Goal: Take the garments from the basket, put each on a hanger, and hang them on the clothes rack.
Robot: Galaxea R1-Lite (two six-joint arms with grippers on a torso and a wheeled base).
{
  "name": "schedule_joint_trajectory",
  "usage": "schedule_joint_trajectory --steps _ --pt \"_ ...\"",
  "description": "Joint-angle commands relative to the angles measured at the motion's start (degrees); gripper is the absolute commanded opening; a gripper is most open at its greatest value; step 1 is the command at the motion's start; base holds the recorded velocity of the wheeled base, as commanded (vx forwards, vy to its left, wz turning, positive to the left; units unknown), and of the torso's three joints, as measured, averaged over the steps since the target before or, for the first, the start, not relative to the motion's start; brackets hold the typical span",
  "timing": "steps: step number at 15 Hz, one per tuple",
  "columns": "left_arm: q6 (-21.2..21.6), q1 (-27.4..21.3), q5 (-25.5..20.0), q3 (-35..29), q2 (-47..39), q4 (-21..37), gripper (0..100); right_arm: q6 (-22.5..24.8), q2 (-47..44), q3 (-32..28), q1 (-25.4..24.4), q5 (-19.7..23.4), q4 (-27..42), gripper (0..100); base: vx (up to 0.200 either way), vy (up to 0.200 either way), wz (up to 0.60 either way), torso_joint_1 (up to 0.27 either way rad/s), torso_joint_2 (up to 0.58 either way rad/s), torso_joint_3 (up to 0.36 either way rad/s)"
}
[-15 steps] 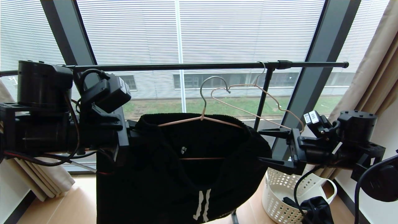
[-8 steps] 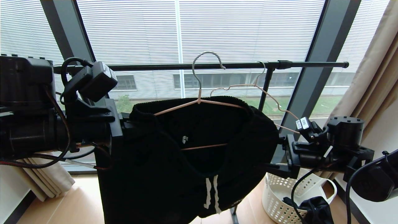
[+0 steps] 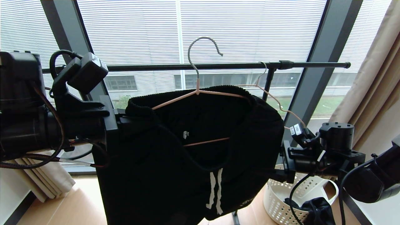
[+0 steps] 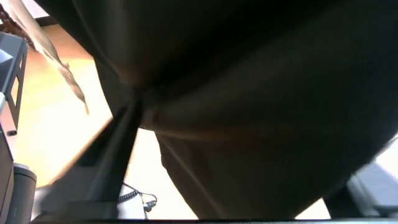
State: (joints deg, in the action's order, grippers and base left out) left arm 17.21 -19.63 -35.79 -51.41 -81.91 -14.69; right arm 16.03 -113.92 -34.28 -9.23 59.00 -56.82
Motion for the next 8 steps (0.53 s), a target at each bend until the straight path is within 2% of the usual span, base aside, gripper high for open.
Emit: schedule_joint_trajectory --steps 1,5,8 --pt "-0.1 -0.1 0.0 0.1 0.3 -0.1 0 0.1 -0.5 -0.1 0.0 0.1 0.0 0 0.0 0.0 0.0 0.0 0.0 0.0" --pt "-1.6 0.4 0.1 0.5 1.0 -0.1 0 0.1 -0.2 -0.7 0.4 0.1 0.0 0 0.0 0.0 0.0 0.0 0.0 0.0" --pt "-1.8 2.8 0.0 1.6 2.5 -0.1 0 0.1 -0.2 -1.5 2.2 0.1 0.0 0 0.0 0.0 0.0 0.0 0.0 0.0"
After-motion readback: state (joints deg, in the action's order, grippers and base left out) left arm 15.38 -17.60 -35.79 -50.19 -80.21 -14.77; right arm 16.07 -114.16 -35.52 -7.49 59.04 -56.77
